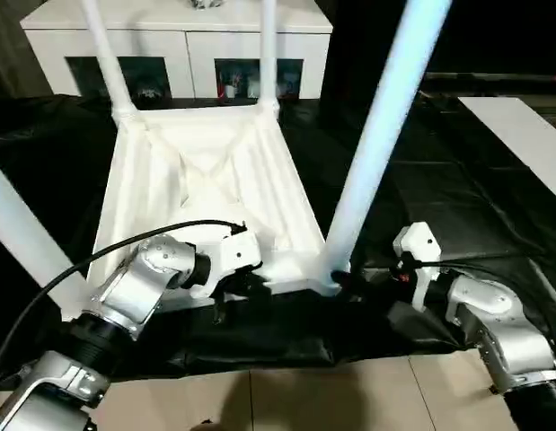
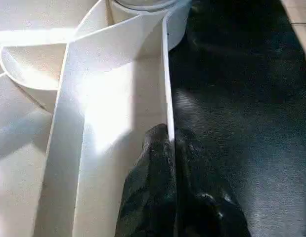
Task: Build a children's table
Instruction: Rotate leg to tighten
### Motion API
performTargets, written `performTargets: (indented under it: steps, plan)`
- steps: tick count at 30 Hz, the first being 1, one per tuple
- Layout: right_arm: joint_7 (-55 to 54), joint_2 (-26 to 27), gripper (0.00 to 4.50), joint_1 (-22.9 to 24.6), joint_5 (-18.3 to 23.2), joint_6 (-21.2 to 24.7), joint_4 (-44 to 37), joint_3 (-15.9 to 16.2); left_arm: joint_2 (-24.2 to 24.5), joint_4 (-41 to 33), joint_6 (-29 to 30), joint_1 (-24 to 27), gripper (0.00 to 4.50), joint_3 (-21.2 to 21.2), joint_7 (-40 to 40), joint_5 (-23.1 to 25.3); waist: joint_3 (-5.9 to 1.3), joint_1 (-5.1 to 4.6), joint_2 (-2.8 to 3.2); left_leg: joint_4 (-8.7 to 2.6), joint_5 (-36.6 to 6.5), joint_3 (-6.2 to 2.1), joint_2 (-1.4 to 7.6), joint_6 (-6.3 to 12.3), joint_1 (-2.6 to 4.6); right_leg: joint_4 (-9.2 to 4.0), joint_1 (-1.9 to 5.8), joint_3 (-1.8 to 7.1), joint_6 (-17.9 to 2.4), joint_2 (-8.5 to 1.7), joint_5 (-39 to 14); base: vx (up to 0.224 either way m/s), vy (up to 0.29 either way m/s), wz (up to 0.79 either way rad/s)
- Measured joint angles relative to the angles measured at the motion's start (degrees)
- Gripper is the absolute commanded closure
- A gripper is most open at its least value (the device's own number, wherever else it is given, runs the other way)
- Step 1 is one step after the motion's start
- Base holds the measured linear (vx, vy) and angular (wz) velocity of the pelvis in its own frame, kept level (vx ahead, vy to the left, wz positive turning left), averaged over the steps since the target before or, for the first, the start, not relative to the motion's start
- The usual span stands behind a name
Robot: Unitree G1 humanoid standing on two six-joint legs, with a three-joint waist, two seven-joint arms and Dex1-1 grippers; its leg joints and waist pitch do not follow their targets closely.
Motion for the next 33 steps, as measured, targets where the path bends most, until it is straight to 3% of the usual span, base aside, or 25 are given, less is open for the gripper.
performTargets:
  steps: [15,16,21,33]
  plan:
    - [3.5,0.2,0.21,-3.3,-0.9,-1.5,4.6,2.3,0.0,-0.3,-0.1,0.0,4.5,-0.7,-1.0,-0.1,0.01,0.59,-0.02,0.03,0.1,0.12,0.01,0.17,0.01,0.03,0.01,0.02,-0.1,-0.04,0.1,0.0,0.0,0.0]
    - [3.6,0.2,0.49,-3.3,-0.9,-1.5,4.7,2.4,0.0,-0.3,-0.1,0.0,4.5,-0.6,-1.0,-0.1,0.01,0.6,-0.02,0.03,0.1,0.11,0.01,0.17,0.01,0.03,0.01,0.02,-0.1,-0.04,0.1,0.0,0.0,0.0]
    - [4.8,0.1,0.68,-3.7,-1.5,-2.2,5.5,3.1,0.1,-0.3,-0.1,0.0,4.5,-0.7,-1.0,-0.1,0.0,0.59,-0.02,0.03,0.1,0.12,0.02,0.17,0.01,0.04,0.01,0.02,-0.1,-0.04,0.1,0.0,0.0,0.0]
    - [5.9,0.2,1.69,-3.2,-1.5,-2.3,6.7,3.4,0.1,-0.4,0.1,0.0,4.5,-0.7,-1.0,-0.1,-0.02,0.59,-0.08,0.04,0.1,0.12,0.03,0.17,0.02,0.05,0.0,0.02,-0.1,-0.04,0.1,0.0,0.0,0.0]
